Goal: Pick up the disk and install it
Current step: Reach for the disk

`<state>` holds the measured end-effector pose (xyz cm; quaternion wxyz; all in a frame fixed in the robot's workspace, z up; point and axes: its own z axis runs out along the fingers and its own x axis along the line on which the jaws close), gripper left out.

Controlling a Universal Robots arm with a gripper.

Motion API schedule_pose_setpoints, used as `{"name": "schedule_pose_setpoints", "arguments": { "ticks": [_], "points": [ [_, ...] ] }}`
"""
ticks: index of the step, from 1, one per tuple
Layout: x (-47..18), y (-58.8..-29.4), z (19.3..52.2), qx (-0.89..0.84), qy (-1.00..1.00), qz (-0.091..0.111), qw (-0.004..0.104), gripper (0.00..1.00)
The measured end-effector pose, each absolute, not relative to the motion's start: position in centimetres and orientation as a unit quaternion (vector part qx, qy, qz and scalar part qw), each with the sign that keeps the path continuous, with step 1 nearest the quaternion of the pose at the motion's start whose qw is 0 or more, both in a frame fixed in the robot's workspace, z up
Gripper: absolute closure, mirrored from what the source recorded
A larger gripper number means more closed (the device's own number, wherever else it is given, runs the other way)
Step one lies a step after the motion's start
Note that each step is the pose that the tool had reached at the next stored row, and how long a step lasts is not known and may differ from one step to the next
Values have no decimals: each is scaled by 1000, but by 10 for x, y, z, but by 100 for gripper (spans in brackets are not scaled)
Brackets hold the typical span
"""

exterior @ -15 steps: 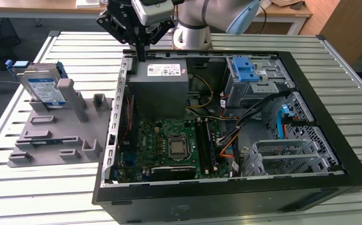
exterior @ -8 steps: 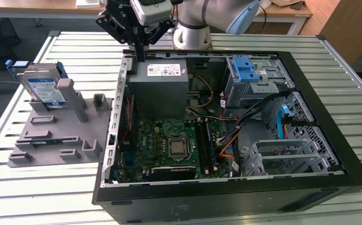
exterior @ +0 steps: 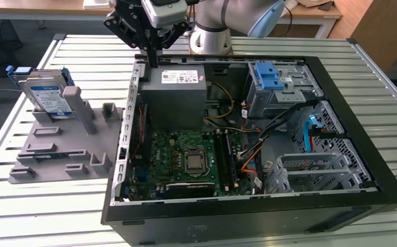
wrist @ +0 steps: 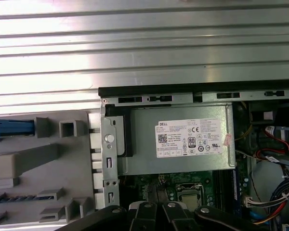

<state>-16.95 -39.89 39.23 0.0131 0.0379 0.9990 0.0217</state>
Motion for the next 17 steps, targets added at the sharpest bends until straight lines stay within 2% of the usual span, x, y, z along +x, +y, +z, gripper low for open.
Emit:
{"name": "schedule_pose_setpoints", "arguments": {
  "ticks": [17],
  "points": [
    [-174,-399,392,38,999,22,13,89]
  ]
}}
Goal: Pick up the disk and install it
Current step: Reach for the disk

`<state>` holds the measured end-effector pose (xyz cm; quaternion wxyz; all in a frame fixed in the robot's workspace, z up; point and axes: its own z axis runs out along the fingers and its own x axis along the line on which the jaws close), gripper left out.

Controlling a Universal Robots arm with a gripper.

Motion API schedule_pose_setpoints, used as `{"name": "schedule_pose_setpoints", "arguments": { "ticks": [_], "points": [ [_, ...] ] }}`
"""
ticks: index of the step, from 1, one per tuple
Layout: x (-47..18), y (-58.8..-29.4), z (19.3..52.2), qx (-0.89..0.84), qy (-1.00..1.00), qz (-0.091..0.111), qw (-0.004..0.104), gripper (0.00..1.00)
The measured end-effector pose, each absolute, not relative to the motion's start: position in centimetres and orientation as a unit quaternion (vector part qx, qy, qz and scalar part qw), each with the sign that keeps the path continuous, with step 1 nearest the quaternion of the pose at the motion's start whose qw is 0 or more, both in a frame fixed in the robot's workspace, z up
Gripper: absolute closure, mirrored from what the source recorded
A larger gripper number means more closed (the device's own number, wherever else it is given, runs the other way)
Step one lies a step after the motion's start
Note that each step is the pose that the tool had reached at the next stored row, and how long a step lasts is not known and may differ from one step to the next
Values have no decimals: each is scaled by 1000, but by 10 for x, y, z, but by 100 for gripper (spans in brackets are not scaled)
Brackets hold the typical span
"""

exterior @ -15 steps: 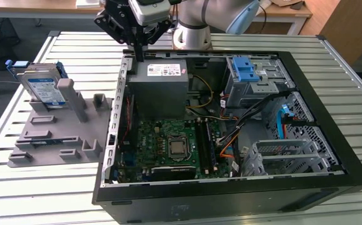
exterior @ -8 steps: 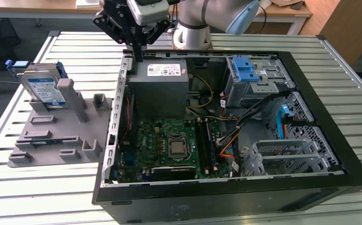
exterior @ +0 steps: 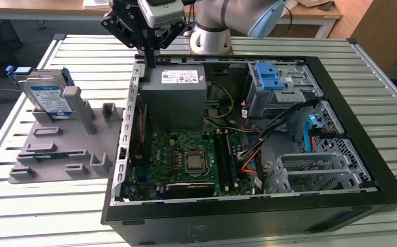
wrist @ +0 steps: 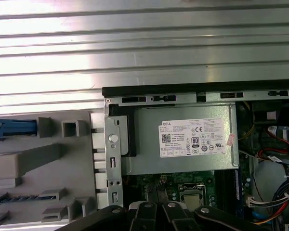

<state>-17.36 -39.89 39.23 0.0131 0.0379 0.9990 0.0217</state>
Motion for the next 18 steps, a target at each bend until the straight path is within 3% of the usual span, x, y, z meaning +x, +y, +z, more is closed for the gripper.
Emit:
{"name": "schedule_pose_setpoints", "arguments": {
  "ticks": [18],
  "points": [
    [-178,-399,392,38,999,22,13,89]
  ]
}}
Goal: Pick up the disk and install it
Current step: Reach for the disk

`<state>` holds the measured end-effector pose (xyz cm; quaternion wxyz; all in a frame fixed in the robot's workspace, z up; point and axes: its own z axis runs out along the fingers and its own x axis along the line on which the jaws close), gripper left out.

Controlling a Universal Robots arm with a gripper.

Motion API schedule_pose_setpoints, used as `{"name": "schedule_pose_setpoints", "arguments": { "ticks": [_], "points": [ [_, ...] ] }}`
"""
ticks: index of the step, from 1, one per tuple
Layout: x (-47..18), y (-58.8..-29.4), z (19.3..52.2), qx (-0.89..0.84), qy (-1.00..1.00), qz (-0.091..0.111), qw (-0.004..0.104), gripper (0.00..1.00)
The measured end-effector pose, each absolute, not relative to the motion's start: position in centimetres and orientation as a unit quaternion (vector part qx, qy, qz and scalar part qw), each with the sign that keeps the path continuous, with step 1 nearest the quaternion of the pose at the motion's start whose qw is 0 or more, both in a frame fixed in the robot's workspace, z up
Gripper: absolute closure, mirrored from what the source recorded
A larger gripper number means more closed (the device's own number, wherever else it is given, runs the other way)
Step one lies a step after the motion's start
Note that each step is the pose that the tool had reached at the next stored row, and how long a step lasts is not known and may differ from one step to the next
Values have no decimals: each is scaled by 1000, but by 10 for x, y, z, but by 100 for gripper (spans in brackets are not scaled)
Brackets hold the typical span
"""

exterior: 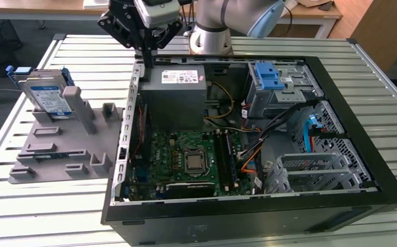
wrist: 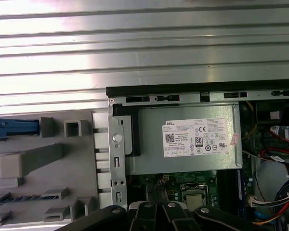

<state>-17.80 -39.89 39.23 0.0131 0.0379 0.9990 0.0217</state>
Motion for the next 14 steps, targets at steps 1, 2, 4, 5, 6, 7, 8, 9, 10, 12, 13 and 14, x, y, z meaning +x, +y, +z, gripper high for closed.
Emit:
{"name": "schedule_pose_setpoints", "arguments": {
  "ticks": [1,2,4,5,6,7,8,9,10,12,13,14],
  "points": [
    [-178,-399,392,38,999,22,13,89],
    [-179,-399,392,38,999,22,13,89],
    [-180,-399,392,38,999,22,13,89],
    [-180,-399,392,38,999,22,13,89],
    [-181,-399,392,38,999,22,13,89],
    [-181,-399,392,38,999,22,13,89],
    [-181,-399,392,38,999,22,13,89],
    [-182,-399,392,38,999,22,13,89],
    [-182,-399,392,38,999,22,13,89],
    [-183,-399,392,38,999,22,13,89],
    [-183,-399,392,38,999,22,13,89],
    [-183,-399,392,38,999,22,13,89]
  ]
}}
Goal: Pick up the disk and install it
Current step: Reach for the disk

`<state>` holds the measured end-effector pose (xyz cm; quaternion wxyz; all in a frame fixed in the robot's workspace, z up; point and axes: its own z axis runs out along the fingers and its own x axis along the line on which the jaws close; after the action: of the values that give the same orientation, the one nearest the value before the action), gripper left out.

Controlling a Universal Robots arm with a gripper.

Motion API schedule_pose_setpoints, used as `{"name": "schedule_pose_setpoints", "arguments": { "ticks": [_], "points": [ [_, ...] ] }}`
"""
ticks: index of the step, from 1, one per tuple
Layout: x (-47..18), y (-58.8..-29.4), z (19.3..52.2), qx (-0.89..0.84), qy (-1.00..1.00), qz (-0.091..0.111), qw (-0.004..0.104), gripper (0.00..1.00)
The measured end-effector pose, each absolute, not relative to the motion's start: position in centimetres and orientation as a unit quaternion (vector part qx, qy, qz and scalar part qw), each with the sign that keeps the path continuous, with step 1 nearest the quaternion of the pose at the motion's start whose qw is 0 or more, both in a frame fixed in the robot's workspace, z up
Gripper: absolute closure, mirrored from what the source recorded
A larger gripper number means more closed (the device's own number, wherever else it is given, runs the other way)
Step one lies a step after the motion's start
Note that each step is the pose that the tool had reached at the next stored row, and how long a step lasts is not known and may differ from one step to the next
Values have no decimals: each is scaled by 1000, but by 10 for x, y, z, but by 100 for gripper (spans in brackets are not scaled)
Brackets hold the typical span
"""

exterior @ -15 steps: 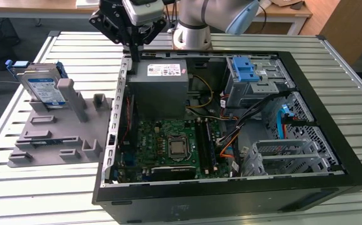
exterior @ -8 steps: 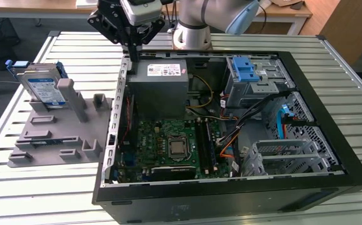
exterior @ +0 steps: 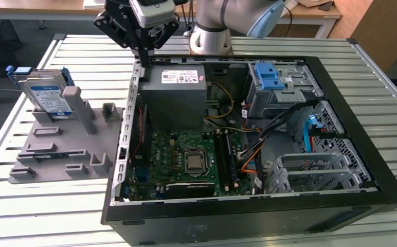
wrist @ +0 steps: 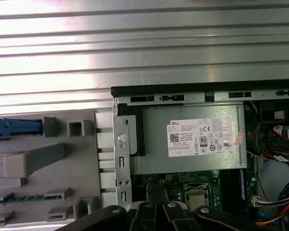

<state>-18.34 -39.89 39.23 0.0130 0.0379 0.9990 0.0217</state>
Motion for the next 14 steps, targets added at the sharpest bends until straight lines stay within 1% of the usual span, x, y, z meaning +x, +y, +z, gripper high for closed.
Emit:
{"name": "schedule_pose_setpoints", "arguments": {
  "ticks": [14],
  "points": [
    [-187,-399,392,38,999,22,13,89]
  ]
}}
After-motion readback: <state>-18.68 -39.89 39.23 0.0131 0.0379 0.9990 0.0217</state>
